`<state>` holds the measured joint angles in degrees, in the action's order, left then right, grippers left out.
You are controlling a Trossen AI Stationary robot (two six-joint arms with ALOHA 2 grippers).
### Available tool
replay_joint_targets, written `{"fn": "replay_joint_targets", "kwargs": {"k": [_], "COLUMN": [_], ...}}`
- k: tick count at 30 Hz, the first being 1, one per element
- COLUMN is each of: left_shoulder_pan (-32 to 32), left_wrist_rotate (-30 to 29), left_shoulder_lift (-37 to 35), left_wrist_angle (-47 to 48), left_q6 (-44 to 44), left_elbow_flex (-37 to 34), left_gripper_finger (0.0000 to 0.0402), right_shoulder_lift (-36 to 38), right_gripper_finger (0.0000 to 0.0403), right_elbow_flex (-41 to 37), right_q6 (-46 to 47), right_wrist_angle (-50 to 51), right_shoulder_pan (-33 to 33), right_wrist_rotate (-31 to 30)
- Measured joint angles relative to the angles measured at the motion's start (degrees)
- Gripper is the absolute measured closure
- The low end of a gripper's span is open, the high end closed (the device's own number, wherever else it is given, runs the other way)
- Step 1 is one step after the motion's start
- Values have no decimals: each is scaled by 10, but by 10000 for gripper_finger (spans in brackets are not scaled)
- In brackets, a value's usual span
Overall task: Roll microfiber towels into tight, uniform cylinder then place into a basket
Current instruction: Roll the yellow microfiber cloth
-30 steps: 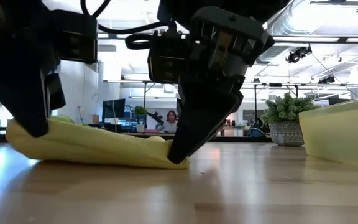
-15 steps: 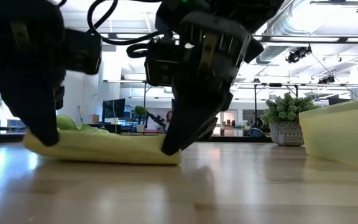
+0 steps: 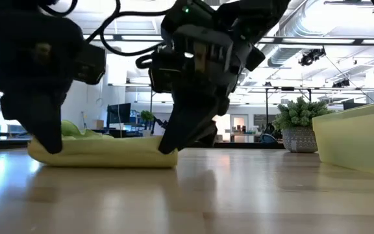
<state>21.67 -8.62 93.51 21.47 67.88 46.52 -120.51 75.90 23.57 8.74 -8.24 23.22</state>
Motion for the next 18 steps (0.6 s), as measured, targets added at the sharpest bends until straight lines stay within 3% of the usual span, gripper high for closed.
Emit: {"fn": "replay_joint_targets", "kwargs": {"k": [7, 11, 18], "left_shoulder_pan": [-30, -31, -8], "left_wrist_rotate": [-7, 26, 131], "left_shoulder_lift": [19, 23, 21], "left_wrist_angle": [7, -7, -111], "left_q6": [24, 18, -27], "left_elbow_flex": [1, 1, 0], "left_gripper_finger": [394, 394, 394], "right_shoulder_lift": [1, 1, 1], "right_gripper_finger": [402, 402, 402], "right_elbow_flex": [0, 1, 1], "right_q6": [-5, -11, -11], "right_wrist_angle": [24, 28, 17], "right_shoulder_pan": [8, 8, 7], "right_wrist_rotate": [-32, -28, 90]}}
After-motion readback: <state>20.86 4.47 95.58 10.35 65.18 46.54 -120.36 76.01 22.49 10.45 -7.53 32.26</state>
